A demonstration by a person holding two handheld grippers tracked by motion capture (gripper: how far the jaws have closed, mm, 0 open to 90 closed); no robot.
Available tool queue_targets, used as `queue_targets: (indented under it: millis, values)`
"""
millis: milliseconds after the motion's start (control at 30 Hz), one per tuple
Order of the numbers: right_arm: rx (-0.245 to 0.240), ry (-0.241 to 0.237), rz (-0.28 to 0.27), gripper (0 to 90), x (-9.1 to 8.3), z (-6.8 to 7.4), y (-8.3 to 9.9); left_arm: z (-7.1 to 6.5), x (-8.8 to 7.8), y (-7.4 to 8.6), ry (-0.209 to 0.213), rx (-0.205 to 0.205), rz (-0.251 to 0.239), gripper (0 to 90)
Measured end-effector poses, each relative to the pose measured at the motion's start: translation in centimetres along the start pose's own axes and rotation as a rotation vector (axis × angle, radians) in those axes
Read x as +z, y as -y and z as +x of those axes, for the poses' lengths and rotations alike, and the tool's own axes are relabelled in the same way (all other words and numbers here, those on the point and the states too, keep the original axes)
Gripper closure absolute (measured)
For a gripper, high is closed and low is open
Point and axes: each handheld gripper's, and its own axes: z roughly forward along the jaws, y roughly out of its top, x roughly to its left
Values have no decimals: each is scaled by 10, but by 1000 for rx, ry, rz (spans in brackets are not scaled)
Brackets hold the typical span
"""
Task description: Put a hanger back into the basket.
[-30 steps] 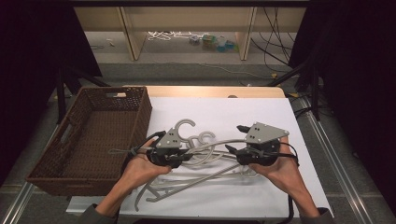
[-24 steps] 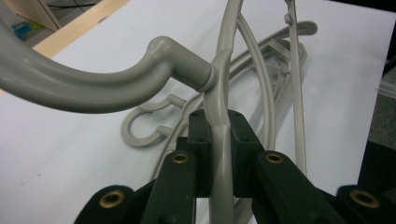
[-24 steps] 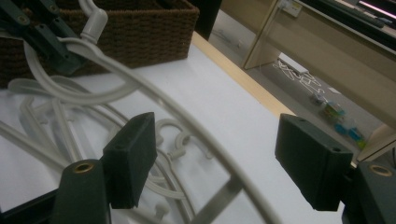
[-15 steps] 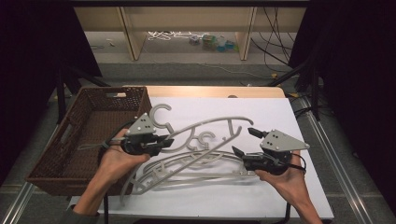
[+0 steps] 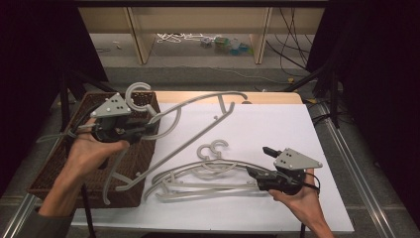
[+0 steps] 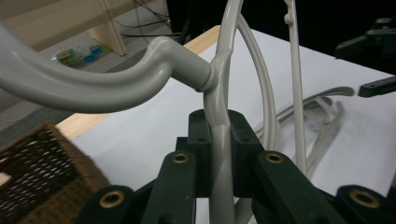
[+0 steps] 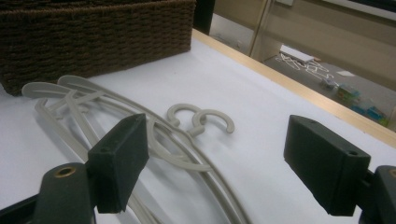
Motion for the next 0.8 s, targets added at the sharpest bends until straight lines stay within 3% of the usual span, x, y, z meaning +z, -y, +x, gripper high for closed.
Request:
queue_targets:
  millis: [167,200,233,267,300,467,533,600,633,667,700,800]
  values:
    - [24,5,-5,200,1,-1,6,28,-11,1,-89,-9,44,818]
    - [24,5,-5,200,1,-1,6,28,-11,1,-89,-9,44,818]
    - [29,12,-4,199,1,-1,8,38,-15,3,-115,-6,62,818]
    - [28,11,-10,200,2,-1,9,42,-15,5,-134,-27,51,818]
    - [31,4,2,200,2,0,9,47,-18,6,-150,-10,67,818]
    - [29,8,-5,200,4,0,12,65,-22,14,-192,-34,46,818]
    - [33,3,6,200,4,0,12,78,-25,20,-232,-31,56,818]
    - [33,8,1,200,5,0,12,82,-25,22,-243,-32,63,818]
    - [31,2,10,200,5,0,12,91,-25,27,-266,-37,73,818]
    - [35,-1,14,200,5,0,13,91,-25,27,-266,-37,73,818]
    - [33,6,7,201,6,0,14,100,-25,31,-292,-15,101,818]
    - [37,3,17,200,7,0,15,112,-24,39,-320,-25,115,818]
